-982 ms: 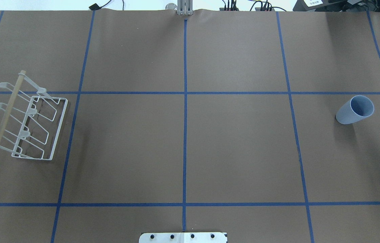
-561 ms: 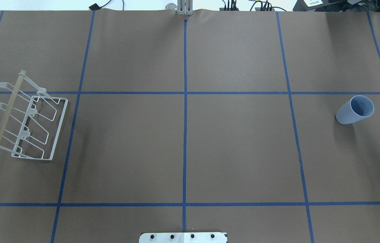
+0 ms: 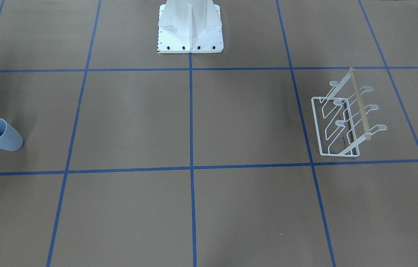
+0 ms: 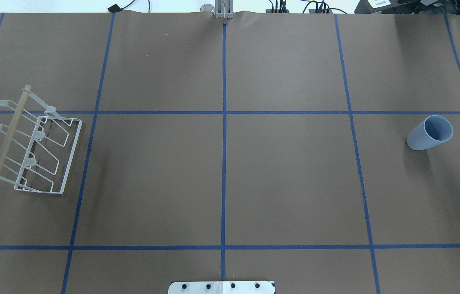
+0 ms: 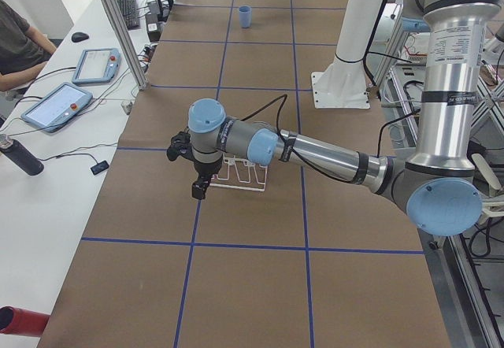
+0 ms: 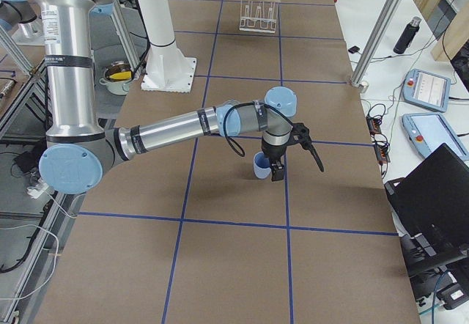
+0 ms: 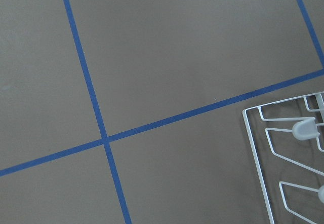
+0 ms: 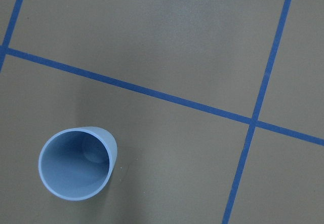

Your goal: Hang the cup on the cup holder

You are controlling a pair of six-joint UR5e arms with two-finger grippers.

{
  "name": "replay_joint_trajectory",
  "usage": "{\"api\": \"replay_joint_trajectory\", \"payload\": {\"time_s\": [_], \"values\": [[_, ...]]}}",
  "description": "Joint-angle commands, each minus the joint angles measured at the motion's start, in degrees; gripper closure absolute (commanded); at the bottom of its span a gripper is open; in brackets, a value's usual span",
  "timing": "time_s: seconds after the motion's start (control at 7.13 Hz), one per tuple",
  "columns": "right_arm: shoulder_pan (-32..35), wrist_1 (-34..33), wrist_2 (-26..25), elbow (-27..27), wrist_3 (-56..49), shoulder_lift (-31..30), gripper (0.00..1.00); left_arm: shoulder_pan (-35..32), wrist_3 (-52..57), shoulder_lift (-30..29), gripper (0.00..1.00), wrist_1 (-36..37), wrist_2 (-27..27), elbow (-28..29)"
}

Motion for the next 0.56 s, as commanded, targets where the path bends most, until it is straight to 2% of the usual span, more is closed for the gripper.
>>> {"api": "replay_joint_trajectory", "payload": {"time_s": [0.0, 0.42], "values": [[0.0, 0.0, 0.0, 0.0, 0.0, -0.08, 0.0, 0.0, 0.0, 0.03, 0.02, 0.0, 0.0, -0.08], [-0.18, 0.0, -0.09, -0.35, 0.0, 0.54, 0.0, 0.0, 0.0, 0.03, 0.02, 0.0, 0.0, -0.35]]}}
